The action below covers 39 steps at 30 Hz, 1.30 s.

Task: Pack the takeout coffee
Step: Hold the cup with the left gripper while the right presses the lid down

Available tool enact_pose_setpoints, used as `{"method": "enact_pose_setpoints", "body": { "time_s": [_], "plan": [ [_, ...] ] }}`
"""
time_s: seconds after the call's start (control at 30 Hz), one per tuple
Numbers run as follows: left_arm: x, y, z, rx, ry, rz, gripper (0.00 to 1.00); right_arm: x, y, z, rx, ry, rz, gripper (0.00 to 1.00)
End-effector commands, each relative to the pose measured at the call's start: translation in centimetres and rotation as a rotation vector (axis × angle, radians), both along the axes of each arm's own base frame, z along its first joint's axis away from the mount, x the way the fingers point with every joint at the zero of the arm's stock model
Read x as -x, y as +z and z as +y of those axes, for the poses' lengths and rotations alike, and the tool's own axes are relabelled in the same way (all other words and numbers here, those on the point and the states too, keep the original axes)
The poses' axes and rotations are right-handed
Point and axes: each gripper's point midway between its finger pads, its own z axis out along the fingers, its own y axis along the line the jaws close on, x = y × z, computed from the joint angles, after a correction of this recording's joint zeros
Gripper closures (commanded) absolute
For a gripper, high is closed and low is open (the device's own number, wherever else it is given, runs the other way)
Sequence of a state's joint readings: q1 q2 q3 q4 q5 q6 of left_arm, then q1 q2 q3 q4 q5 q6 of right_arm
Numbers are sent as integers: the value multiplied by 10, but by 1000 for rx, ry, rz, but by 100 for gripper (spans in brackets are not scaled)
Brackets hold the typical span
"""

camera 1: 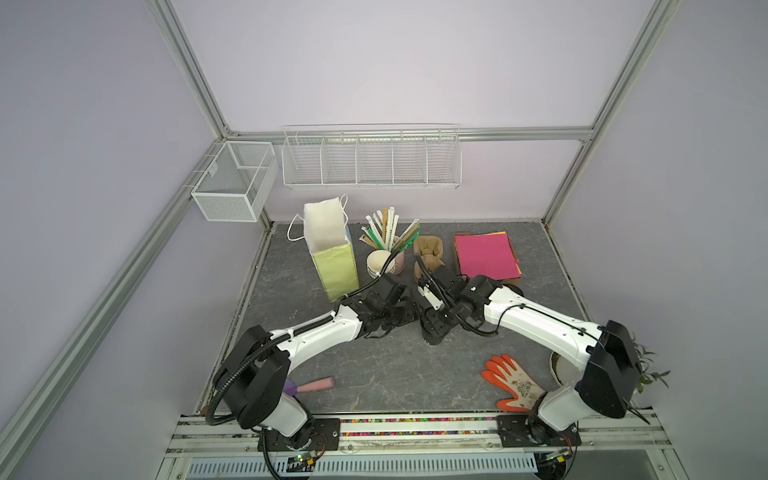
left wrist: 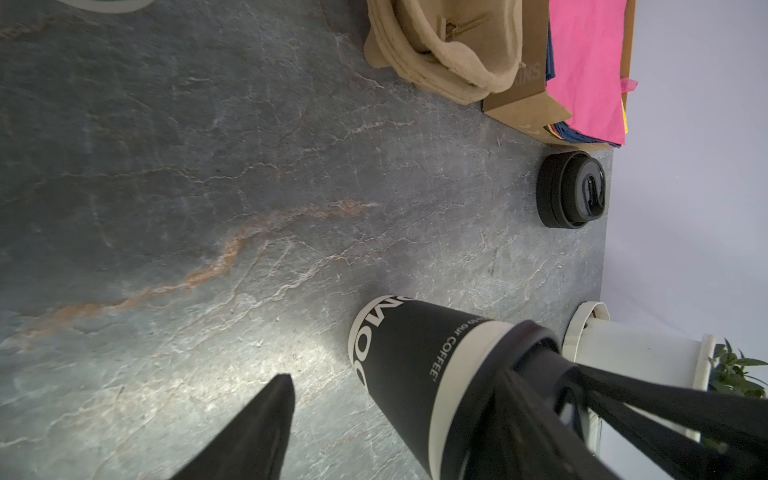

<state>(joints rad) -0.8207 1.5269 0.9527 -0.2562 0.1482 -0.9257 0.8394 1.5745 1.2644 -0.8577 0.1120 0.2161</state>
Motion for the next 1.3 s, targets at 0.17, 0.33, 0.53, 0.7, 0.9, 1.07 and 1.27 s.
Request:
{"method": "enact_pose_setpoints", "body": {
  "time_s": [0.17,0.33,0.53,0.7,0.9,1.07,1.27],
  "plan": [
    [24,-49,16,-109,-17,98,35,59,-54,-29,149,23,294,27],
    [25,-50,25,-154,-12,93,39,59,-51,-29,143,19,291,26],
    [23,-34,32,-163,12,54,39,60,-48,-26,121,21,291,26],
    [22,-16,31,-113,27,25,32,60,-48,-26,122,23,293,26],
    [24,-12,17,-35,3,39,31,61,-50,-24,115,27,304,26],
    [22,-1,8,30,-7,23,29,63,-51,-25,116,27,308,26],
    [19,19,11,59,10,-25,27,63,-52,-26,117,28,309,26]
  ]
}}
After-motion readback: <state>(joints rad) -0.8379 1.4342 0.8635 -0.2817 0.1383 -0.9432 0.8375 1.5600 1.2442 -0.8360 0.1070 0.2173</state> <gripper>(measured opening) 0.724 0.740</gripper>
